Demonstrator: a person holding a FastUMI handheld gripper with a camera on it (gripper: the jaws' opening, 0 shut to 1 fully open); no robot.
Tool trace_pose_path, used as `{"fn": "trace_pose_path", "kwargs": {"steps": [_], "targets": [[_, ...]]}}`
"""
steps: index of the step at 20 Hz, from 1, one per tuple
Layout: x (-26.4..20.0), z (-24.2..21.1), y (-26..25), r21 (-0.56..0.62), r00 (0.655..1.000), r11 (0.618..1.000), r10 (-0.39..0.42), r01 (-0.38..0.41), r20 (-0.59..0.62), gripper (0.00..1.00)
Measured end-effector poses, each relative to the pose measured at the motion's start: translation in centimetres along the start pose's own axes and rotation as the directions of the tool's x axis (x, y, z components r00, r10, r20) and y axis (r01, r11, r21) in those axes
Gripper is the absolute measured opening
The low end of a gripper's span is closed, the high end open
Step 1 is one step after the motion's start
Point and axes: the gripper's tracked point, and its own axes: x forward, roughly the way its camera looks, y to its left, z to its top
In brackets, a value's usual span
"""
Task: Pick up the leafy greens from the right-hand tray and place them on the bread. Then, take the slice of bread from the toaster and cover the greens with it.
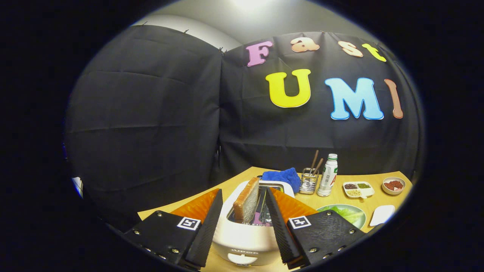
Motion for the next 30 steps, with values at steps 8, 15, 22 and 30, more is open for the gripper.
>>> {"fn": "trace_pose_path", "kwargs": {"steps": [8,15,22,30], "targets": [[0.9,-0.6,-0.5,-0.041,0.996,0.995,-0.086,0.086,-0.009,0.71],[1.6,-1.0,-0.7,-0.048,0.993,0.992,-0.114,0.113,-0.02,0.7],[1.6,-0.7,-0.8,-0.061,0.99,0.988,-0.142,0.141,-0.014,0.7],[1.5,-0.7,-1.3,-0.036,0.987,0.987,-0.161,0.16,-0.029,0.65]]}}
